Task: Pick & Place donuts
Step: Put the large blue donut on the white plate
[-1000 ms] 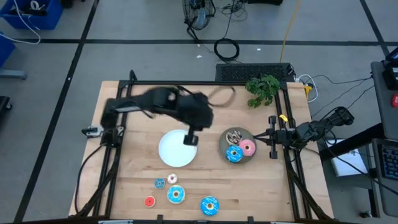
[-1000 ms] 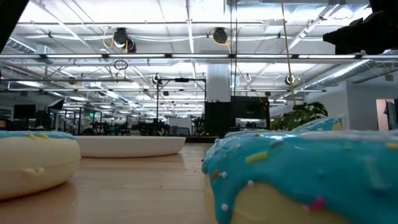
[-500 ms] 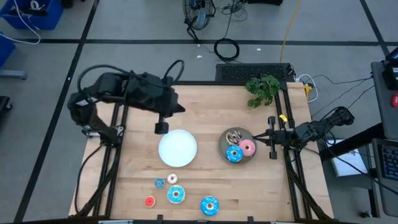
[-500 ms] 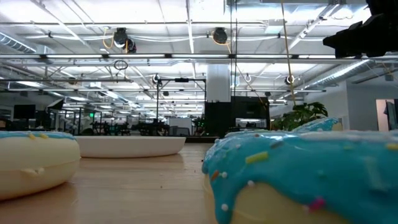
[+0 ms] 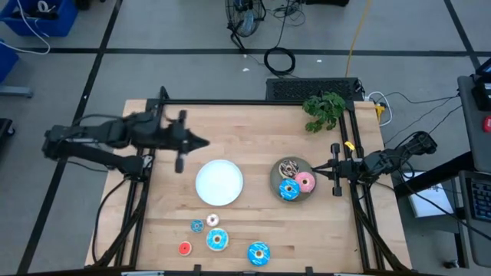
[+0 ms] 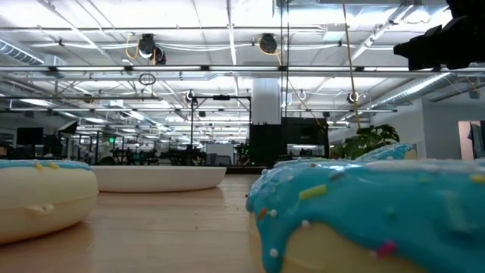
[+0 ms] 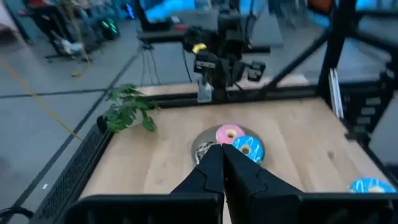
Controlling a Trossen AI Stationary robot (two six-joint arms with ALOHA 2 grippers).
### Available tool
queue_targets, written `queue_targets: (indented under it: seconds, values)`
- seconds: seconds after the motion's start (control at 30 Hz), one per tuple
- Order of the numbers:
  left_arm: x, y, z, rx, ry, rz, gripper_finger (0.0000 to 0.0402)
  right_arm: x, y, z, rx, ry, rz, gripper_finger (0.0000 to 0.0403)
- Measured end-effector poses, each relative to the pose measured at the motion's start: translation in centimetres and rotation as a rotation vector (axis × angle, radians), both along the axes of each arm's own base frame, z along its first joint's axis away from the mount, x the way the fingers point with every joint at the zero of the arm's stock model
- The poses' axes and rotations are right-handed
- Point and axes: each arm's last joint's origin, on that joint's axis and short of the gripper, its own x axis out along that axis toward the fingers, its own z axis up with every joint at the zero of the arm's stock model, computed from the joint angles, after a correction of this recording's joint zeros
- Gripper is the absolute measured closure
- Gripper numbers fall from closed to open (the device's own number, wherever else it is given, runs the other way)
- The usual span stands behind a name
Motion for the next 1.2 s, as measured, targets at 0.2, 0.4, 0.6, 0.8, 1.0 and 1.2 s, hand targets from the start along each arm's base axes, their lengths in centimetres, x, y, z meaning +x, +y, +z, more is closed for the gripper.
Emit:
queue_targets:
  seconds: [0.2, 0.4, 0.6, 0.8, 1.0, 1.2]
  values:
    - [-4.0, -0.3, -5.8, -0.118, -0.132, 0.079, 0.0394, 0.0, 0.0, 0.0, 0.000, 0.000, -0.003, 0.0403]
    - [-4.8, -0.5, -12.2, -0.056, -0.156, 0.049, 0.0397, 0.0, 0.0, 0.0, 0.000, -0.001, -0.003, 0.0403]
    - [-5.5, -0.5, -15.2, 0.013, -0.129, 0.026, 0.0398, 0.0, 0.0, 0.0, 0.002, -0.001, -0.004, 0.0403]
    - [-5.8, -0.6, -16.5, -0.039, -0.113, -0.015, 0.0388, 0.1, 0.0, 0.3, -0.037, -0.031, -0.003, 0.0403]
    - [-5.8, -0.6, -17.8, -0.032, -0.139, -0.032, 0.0398, 0.7, 0.3, 1.4, -0.032, -0.126, -0.009, 0.0403]
    - [-5.8, -0.7, -17.7, 0.028, -0.192, -0.063, 0.0383, 2.3, 1.0, 2.1, -0.059, -0.186, -0.040, 0.0403]
